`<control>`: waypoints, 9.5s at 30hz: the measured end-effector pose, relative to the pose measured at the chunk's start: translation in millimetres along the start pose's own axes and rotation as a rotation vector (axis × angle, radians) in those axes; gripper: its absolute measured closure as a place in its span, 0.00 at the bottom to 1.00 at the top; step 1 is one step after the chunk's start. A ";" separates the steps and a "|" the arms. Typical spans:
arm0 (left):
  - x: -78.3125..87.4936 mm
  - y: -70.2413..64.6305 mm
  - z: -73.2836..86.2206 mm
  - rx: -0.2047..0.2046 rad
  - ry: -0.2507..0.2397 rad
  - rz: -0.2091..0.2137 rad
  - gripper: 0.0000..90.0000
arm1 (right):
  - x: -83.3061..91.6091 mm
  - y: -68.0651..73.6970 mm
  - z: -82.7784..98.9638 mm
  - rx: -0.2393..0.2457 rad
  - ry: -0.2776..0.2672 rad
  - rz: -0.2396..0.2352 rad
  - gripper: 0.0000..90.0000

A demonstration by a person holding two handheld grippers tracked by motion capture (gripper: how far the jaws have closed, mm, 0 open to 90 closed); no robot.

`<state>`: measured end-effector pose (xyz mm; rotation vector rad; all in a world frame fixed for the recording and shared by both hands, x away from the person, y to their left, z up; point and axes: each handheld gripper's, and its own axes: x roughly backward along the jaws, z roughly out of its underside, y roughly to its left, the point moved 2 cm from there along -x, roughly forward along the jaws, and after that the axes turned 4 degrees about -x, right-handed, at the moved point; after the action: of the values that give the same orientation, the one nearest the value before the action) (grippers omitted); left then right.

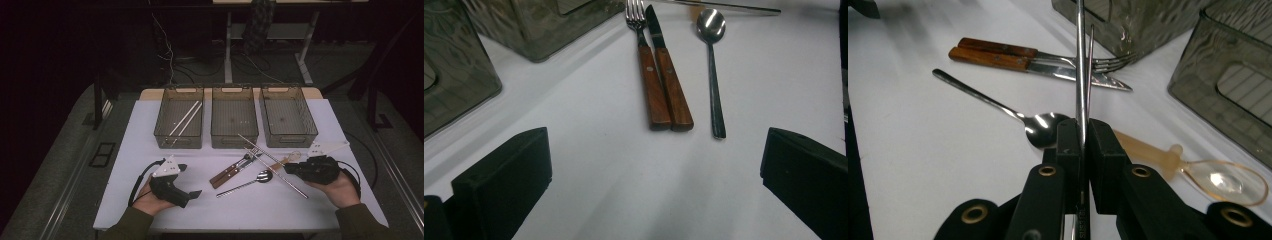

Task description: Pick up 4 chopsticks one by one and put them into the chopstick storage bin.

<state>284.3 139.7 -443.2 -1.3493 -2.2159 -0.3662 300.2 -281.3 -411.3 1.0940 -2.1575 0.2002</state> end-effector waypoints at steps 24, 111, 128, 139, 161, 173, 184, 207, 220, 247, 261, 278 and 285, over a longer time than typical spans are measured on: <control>-0.3 1.2 1.9 0.000 0.004 0.005 0.00 | -37.0 22.7 -58.9 0.036 -0.054 -0.030 0.93; -6.5 -5.4 1.8 -0.041 0.027 0.057 0.00 | -249.0 32.8 -253.8 -0.137 0.153 0.162 0.93; -8.0 -6.7 1.5 -0.045 0.035 0.061 0.00 | -262.5 41.1 -255.5 -0.146 0.161 0.167 0.93; -7.7 -6.5 1.5 -0.047 0.035 0.065 0.00 | -264.0 45.3 -259.5 -0.123 0.126 0.180 0.70; -7.4 -5.9 1.5 -0.045 0.036 0.058 0.00 | -195.3 41.1 -236.0 -0.049 0.018 0.046 0.40; -7.7 -4.2 2.1 -0.033 0.039 0.049 0.00 | -151.4 41.0 -209.5 -0.008 -0.045 0.017 0.36; -7.0 -3.1 2.3 -0.022 0.033 0.041 0.00 | -126.2 45.0 -187.7 0.045 -0.073 -0.005 0.35; -7.0 -1.3 3.4 -0.022 0.051 0.019 0.00 | -66.7 21.7 -109.7 0.034 -0.092 -0.032 0.35; -5.5 -2.4 2.9 -0.029 0.047 0.022 0.00 | -45.3 21.7 -61.8 0.041 -0.035 -0.036 0.35; -3.2 -1.8 2.5 -0.014 0.030 0.021 0.00 | -12.9 2.2 22.8 -0.054 0.127 0.046 0.56; -2.9 -1.7 2.4 -0.015 0.030 0.020 0.00 | -20.9 3.1 31.6 -0.061 0.205 0.093 0.68; -4.6 -2.3 3.0 -0.020 0.039 0.023 0.00 | -27.3 2.2 35.3 -0.018 0.245 0.115 0.83; -5.0 -2.2 3.0 -0.019 0.039 0.022 0.00 | -29.3 7.3 33.9 0.038 0.261 0.137 0.89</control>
<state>283.4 136.3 -448.4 -1.3637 -2.1690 -0.4032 288.8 -272.0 -454.3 0.8878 -1.9997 0.4244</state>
